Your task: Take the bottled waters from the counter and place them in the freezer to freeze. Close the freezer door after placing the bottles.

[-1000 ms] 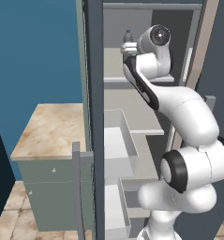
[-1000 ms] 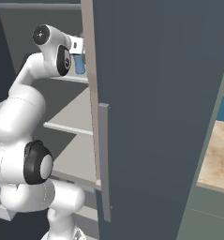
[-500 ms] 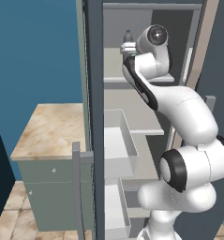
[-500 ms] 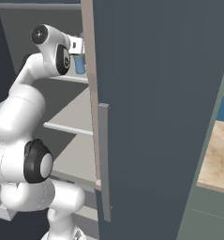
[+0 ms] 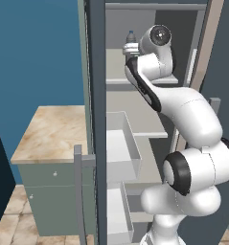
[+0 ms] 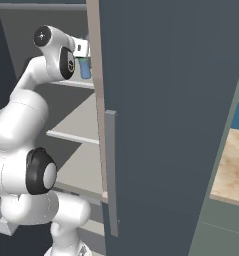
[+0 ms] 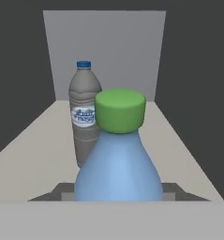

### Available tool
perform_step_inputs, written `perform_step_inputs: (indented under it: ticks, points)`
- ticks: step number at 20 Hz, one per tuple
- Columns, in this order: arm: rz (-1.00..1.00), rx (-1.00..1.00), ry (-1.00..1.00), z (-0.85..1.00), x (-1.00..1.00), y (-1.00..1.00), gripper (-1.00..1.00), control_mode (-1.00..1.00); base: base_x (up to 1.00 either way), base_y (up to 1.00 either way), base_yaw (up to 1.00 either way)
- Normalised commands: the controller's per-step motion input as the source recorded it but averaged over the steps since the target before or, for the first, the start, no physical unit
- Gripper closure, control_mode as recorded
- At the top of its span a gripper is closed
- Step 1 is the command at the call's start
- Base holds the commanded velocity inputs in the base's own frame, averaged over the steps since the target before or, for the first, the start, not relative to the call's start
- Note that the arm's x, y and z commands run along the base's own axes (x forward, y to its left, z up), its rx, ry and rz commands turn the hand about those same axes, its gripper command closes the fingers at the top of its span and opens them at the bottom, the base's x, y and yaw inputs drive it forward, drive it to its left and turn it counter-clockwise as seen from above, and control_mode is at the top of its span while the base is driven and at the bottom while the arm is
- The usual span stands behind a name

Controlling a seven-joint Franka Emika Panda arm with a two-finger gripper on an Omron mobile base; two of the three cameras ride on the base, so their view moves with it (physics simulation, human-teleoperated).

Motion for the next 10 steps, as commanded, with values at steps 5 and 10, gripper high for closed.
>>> perform_step_inputs:
  ticks: [5,10]
  points:
    - [0.0,0.0,0.0,0.0,0.0,0.0,-1.0,-1.0,0.0,0.0,0.0]
    - [0.0,0.0,0.0,0.0,0.0,0.0,-1.0,-1.0,0.0,0.0,0.0]
